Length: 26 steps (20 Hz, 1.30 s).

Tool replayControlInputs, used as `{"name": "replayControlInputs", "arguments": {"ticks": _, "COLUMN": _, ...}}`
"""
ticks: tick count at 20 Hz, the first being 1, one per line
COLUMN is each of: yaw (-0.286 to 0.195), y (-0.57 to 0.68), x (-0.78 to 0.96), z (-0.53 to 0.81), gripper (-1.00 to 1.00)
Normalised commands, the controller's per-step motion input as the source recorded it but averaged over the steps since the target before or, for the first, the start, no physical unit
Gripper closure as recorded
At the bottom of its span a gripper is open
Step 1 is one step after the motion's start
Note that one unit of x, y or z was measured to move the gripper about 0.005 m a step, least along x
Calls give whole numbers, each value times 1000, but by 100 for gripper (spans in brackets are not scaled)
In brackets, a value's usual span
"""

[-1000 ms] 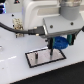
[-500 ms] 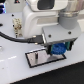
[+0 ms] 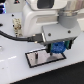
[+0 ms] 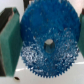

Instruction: Insert the blue gear onto the right peg, followed by the red gear

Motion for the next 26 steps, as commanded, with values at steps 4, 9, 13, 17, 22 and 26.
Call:
{"name": "replayControlInputs", "arguments": {"ticks": 4, "yaw": 0, "y": -93, "x": 96, "z": 78, "gripper": 100}}
{"name": "replayControlInputs", "arguments": {"ticks": 9, "yaw": 0, "y": -163, "x": 160, "z": -7, "gripper": 100}}
{"name": "replayControlInputs", "arguments": {"ticks": 13, "yaw": 0, "y": -116, "x": 176, "z": 2, "gripper": 100}}
{"name": "replayControlInputs", "arguments": {"ticks": 17, "yaw": 0, "y": -155, "x": 99, "z": 19, "gripper": 100}}
{"name": "replayControlInputs", "arguments": {"ticks": 22, "yaw": 0, "y": -52, "x": 35, "z": 15, "gripper": 100}}
{"name": "replayControlInputs", "arguments": {"ticks": 26, "yaw": 0, "y": -101, "x": 215, "z": 306, "gripper": 100}}
